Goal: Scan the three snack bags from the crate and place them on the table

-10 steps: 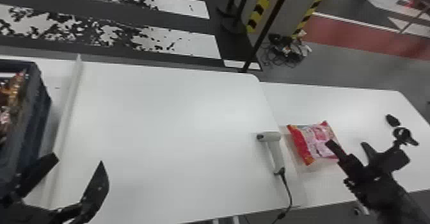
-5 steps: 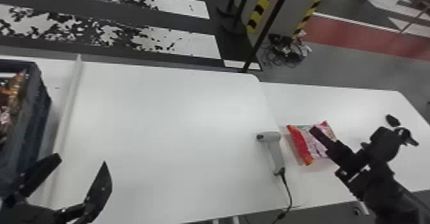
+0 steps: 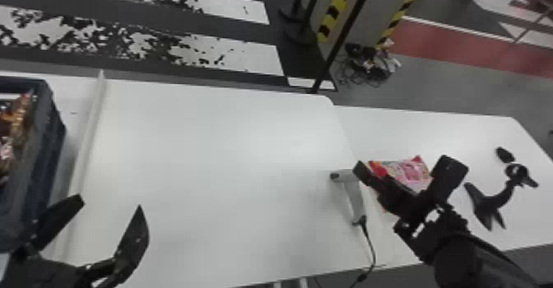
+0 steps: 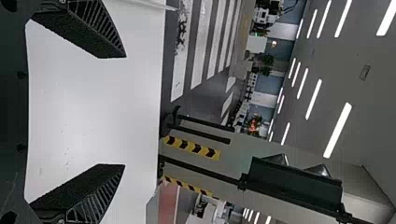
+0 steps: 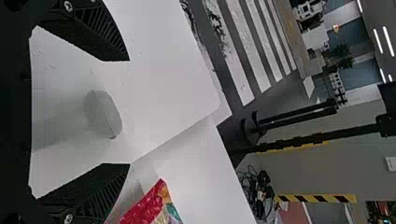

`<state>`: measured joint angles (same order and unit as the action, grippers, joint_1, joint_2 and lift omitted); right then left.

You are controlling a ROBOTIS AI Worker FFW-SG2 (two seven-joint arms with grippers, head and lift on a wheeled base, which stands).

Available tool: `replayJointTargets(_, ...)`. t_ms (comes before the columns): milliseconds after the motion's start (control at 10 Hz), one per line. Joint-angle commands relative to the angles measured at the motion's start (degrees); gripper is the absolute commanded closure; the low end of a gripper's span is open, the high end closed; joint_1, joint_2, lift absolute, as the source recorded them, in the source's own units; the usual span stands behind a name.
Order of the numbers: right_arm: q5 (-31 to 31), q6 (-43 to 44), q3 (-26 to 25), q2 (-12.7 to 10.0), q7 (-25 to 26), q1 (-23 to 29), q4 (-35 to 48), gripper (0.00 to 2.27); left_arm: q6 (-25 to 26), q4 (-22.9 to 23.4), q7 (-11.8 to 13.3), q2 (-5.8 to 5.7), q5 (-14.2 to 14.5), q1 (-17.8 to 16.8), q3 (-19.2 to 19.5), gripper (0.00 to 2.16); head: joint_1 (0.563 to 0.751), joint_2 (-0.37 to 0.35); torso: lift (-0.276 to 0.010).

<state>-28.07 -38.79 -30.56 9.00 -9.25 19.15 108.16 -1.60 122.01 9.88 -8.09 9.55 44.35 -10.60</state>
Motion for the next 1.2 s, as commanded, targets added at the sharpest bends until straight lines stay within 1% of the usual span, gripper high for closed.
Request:
replayJointTargets(0,1.2,1.2,4.2,-1.6,0.0,2.6,3.2,0.08,0.2,0.0,0.0,0.1,-0.2,-0.2,-0.2,0.02,0.695,-0.35,-0.062)
replayJointTargets(100,2.8,4.0,7.1,-2.0,0.2,4.8,5.3,0.08,0.2,0.0,0.1,0.1,-0.2,-0.3,-0.1,0.02,0.695,-0.35,-0.062)
replayJointTargets(300,3.7,10.4,12.0,-2.2,0.5,8.8,8.0,0.08,0.2,-0.3,0.0,0.18,-0.2,-0.8,-0.2,0.02,0.695,-0.35,-0.062)
replayJointTargets(400,5.0,15.6,14.7,-2.2,0.5,11.2,9.3,0.08,0.2,-0.6,0.0,0.18,-0.2,-1.1,-0.2,0.02,0.695,-0.35,-0.062)
replayJointTargets(600,9.8,29.0,20.3,-3.4,0.5,15.7,10.4,0.08,0.7,-1.6,0.0,0.36,-0.2,-2.1,-0.3,0.02,0.695,-0.341,-0.062)
replayJointTargets(800,11.1,37.1,23.8,-4.9,0.5,18.5,9.3,0.08,1.2,-1.9,0.0,0.62,-0.1,-2.6,-0.4,0.02,0.695,-0.288,-0.062)
replayJointTargets(900,13.9,42.2,26.0,-5.1,1.1,20.2,8.9,0.08,1.7,-1.9,0.0,0.8,0.1,-3.0,-0.1,0.02,0.695,-0.268,-0.062)
replayJointTargets(1000,14.8,45.9,27.2,-5.1,1.3,22.0,8.6,0.08,2.8,-1.9,0.0,0.71,0.5,-3.1,0.5,0.02,0.695,-0.257,-0.062)
replayJointTargets(1100,14.8,47.3,27.2,-5.1,1.4,22.5,8.2,0.08,3.1,-1.5,0.0,0.71,0.5,-3.2,1.2,0.02,0.695,-0.236,-0.062)
